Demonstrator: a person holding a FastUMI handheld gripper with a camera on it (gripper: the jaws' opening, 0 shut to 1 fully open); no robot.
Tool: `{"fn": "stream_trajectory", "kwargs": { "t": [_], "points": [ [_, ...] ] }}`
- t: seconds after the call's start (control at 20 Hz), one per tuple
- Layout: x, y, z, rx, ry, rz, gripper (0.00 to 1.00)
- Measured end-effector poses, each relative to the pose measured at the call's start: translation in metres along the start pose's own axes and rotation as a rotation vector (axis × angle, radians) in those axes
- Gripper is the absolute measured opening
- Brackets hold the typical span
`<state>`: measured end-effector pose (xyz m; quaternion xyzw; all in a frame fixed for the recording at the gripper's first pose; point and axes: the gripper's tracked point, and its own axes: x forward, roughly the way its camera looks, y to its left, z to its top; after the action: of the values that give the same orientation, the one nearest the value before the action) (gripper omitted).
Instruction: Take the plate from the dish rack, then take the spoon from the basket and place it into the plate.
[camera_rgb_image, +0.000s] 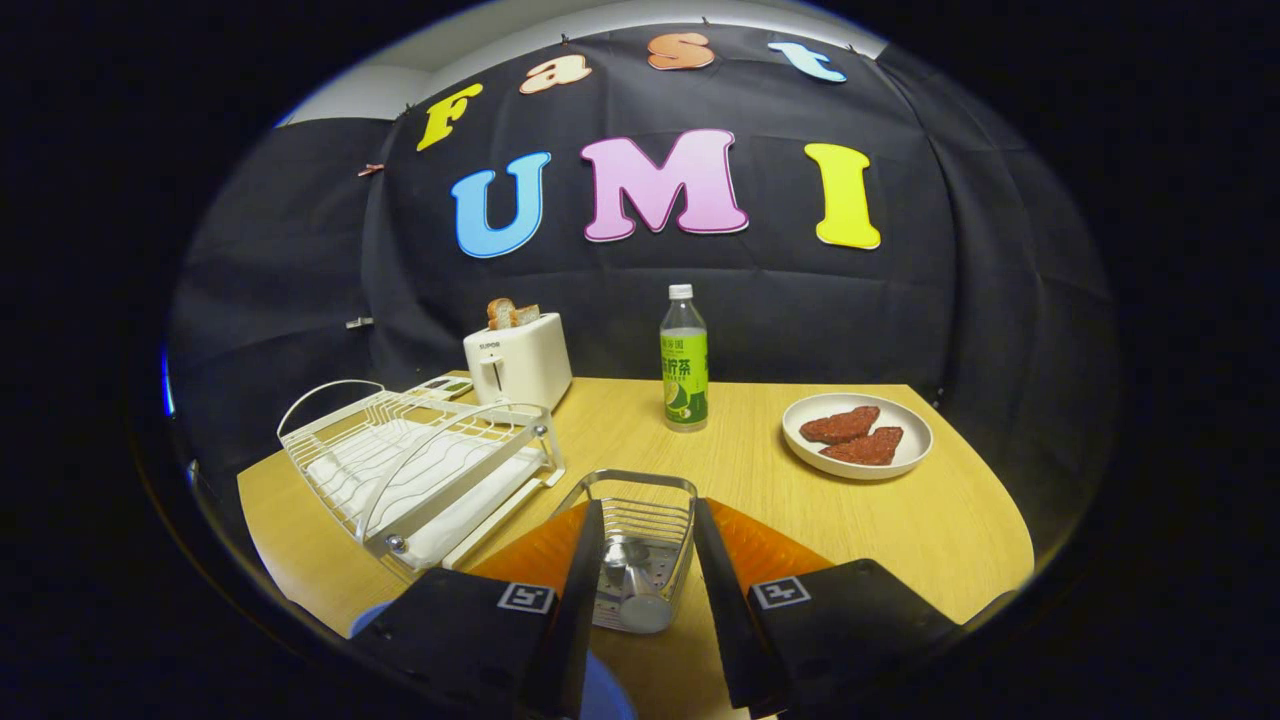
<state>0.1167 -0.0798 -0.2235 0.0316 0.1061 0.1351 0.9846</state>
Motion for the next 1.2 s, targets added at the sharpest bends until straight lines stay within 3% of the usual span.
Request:
{"fn": "stream_trajectory", "kwargs": {
  "t": [0.25,0.35,0.4,0.9,1.2],
  "points": [
    [0.005,0.002,-0.01,-0.026,0.014,-0.005,0.56],
    [0.003,-0.004,-0.006,-0.043,0.007,-0.035,0.38],
    [0.002,-0.004,-0.008,-0.039,0.01,-0.035,0.34],
    [0.006,-0.006,0.001,0.057,0.046,-0.06,0.21],
    [0.008,-0.002,0.018,0.029,0.025,-0.037,0.18]
  ]
}}
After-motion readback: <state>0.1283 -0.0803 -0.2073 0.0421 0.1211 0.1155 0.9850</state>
